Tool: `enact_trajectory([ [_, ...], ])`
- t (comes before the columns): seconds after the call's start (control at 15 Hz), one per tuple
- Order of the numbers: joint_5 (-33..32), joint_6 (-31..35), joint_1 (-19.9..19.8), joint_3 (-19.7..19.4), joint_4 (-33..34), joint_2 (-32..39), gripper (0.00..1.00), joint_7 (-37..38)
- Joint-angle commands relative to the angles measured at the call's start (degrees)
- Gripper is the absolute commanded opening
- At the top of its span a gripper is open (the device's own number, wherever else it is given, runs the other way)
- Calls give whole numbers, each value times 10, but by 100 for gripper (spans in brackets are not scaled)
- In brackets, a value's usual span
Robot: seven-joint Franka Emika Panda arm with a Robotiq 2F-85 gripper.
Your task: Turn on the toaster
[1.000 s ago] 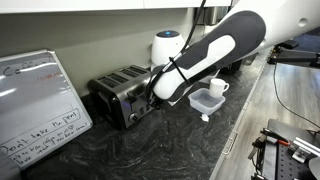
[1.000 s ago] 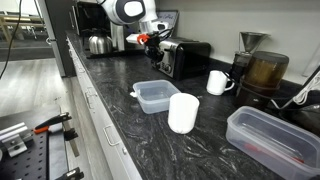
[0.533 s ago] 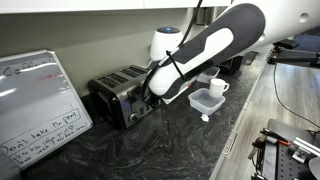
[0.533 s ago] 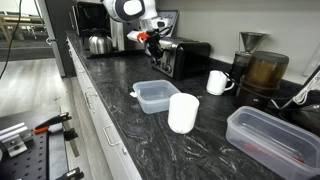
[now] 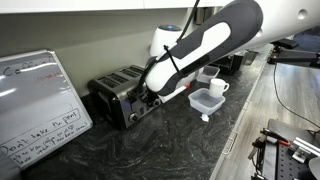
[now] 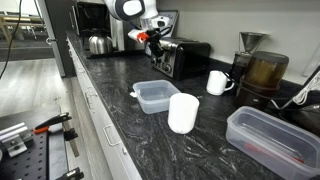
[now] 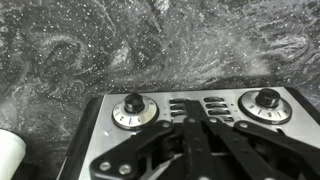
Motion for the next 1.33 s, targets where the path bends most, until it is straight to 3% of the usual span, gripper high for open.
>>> enact_trajectory([
  [0.0,17,3,0,-3,2,-10,0,-13],
  [0.67,46,29,-24,22,10,-27,0,-40],
  [1.07,165,135,-40,67,5,-16,0,-137],
  [1.27,190,191,-46,86,-4,-13,0,-188],
])
